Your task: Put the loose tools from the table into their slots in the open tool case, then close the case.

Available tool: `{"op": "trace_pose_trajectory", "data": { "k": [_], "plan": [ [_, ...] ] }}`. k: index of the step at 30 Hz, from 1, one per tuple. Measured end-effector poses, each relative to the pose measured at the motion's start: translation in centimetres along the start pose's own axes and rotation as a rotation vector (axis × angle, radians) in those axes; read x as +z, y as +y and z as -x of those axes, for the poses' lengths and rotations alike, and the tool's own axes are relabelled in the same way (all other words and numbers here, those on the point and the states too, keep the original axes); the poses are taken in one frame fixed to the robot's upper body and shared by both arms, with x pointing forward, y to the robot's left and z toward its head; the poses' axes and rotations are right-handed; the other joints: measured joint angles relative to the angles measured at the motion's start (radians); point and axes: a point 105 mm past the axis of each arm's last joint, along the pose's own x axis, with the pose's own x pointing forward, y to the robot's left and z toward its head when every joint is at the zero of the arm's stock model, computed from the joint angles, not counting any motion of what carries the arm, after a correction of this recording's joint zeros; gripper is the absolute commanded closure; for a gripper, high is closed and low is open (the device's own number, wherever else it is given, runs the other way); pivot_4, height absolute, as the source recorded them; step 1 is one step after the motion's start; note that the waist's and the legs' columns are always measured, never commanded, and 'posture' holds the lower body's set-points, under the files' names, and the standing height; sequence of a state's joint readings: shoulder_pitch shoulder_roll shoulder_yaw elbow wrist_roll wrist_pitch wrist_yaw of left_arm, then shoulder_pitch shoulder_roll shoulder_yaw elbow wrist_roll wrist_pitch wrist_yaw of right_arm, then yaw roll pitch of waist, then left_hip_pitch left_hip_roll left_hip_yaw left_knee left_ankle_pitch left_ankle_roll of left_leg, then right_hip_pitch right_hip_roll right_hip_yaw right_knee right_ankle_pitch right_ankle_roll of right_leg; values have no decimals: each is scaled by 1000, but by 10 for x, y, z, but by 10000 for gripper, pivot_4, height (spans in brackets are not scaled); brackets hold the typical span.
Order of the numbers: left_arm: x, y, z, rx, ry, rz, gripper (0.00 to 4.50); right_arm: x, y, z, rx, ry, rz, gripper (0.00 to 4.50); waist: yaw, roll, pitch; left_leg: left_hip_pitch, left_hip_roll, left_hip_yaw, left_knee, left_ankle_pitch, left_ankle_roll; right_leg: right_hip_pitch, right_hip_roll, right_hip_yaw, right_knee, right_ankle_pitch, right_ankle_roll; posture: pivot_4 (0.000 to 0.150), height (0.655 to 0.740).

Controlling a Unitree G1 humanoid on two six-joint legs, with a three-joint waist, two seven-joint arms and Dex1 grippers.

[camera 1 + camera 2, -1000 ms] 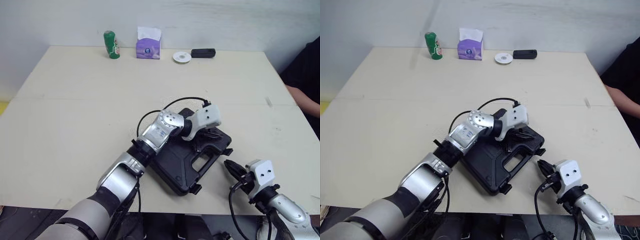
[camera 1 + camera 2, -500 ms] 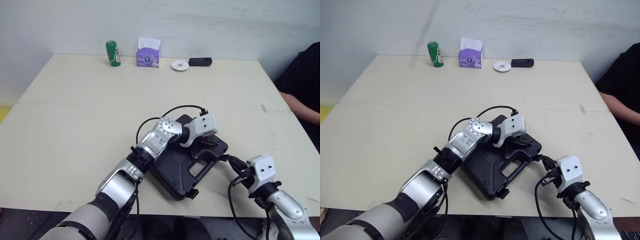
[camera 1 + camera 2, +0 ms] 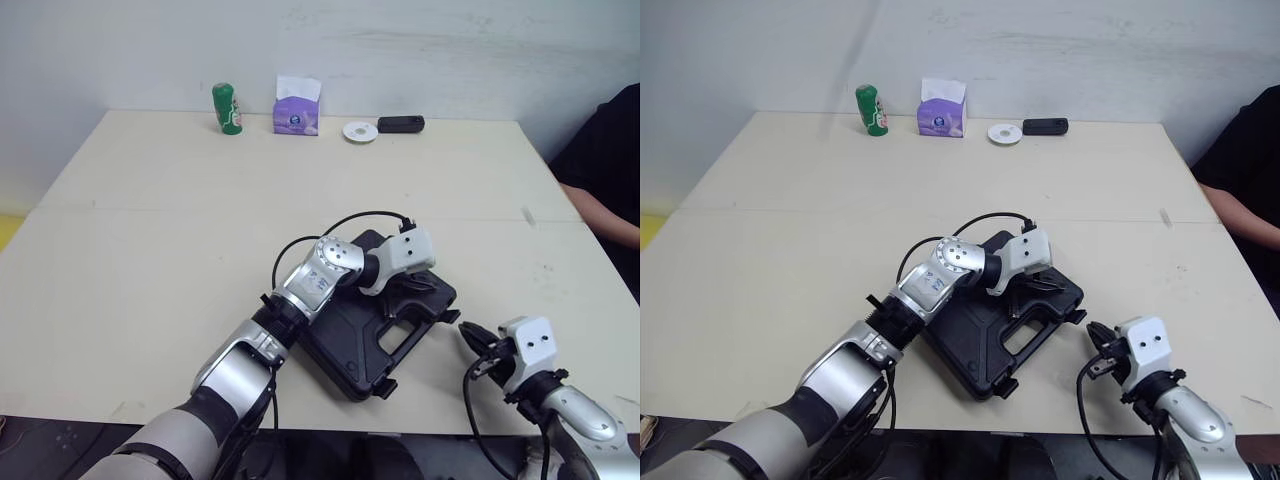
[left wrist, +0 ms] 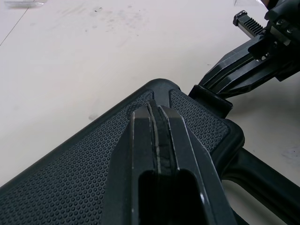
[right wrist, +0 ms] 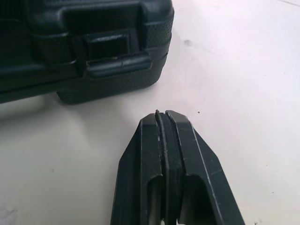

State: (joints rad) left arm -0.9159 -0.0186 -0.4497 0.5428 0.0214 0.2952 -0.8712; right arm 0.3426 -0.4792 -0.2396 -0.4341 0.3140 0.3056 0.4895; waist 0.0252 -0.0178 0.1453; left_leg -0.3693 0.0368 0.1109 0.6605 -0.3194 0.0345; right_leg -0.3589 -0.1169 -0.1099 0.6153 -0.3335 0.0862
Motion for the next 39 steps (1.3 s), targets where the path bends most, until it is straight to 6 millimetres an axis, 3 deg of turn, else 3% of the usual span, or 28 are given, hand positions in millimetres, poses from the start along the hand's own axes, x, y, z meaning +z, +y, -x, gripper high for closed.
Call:
{"op": "trace_pose_trajectory", "data": {
  "k": [7,19,39],
  "plan": [
    [1,-2,0,-4,-4,3,45000,16,10,-2,42,-75,2,44225,1,1,0,0,0,0,-4,0,0,0,0,-1,-5,0,0,1500,7400],
    [-2,0,4,-2,7,1,45000,20,21,-7,93,-99,1,44225,-2,0,0,1,0,0,-7,1,0,0,0,-1,-6,0,0,1500,7400],
    [-5,3,12,17,14,-11,45000,31,17,-14,171,-122,53,44225,-22,0,0,2,0,-1,-12,2,-2,0,0,-1,-7,0,-1,1500,7400]
  ]
}}
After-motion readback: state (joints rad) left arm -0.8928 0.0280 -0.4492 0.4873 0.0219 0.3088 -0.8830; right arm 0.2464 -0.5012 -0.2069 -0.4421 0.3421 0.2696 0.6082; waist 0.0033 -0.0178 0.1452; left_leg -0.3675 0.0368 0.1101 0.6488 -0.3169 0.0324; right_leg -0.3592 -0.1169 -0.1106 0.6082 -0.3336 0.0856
